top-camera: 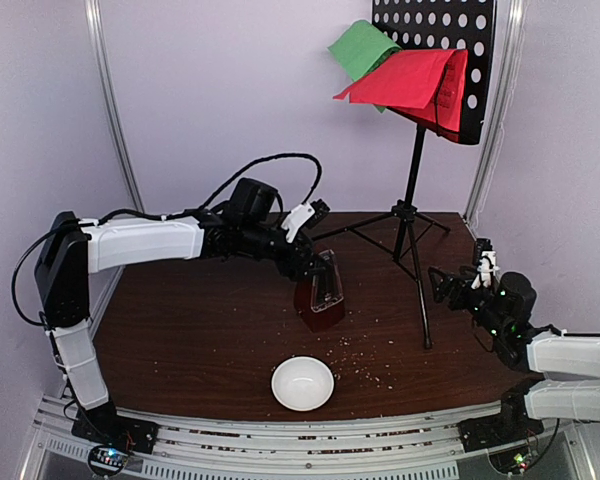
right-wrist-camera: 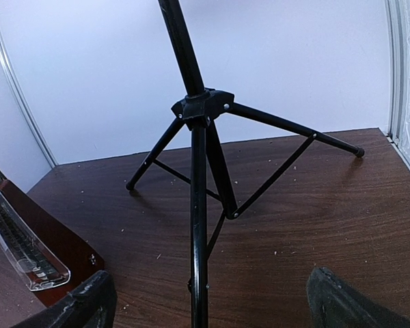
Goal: Pack up the instrument practice props
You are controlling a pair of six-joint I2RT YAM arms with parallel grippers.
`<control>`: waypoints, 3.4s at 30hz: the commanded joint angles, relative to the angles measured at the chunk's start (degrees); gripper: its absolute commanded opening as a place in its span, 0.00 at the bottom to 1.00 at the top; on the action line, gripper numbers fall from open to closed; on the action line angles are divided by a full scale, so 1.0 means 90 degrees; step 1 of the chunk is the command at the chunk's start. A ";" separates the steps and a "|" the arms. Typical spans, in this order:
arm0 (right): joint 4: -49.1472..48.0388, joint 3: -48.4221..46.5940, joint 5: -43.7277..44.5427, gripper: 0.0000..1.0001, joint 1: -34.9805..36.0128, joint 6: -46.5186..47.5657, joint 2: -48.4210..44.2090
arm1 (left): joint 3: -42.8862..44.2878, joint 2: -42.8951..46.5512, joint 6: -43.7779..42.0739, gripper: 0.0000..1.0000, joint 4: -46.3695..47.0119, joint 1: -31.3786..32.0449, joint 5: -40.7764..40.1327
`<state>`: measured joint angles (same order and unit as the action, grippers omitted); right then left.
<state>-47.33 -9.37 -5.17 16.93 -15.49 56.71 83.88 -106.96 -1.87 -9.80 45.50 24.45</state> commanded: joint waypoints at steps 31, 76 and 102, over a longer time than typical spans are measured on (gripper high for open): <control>-0.0245 0.0076 -0.0080 1.00 -0.0065 -0.0086 0.0014 | 0.0105 -0.0361 0.0310 0.77 0.0486 0.0052 -0.0158; 0.0451 -0.0239 0.0219 1.00 -0.0065 -0.0148 0.0059 | -0.2866 0.2739 0.2859 0.98 0.1475 0.0017 -0.3337; 0.1476 -0.0237 0.0459 1.00 -0.0060 -0.0863 -0.1190 | -0.3514 0.0943 0.3318 0.98 0.1873 -0.1860 -0.2950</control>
<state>-36.16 -11.16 -0.67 16.62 -22.39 47.40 49.82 -95.96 29.23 2.09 28.82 -3.55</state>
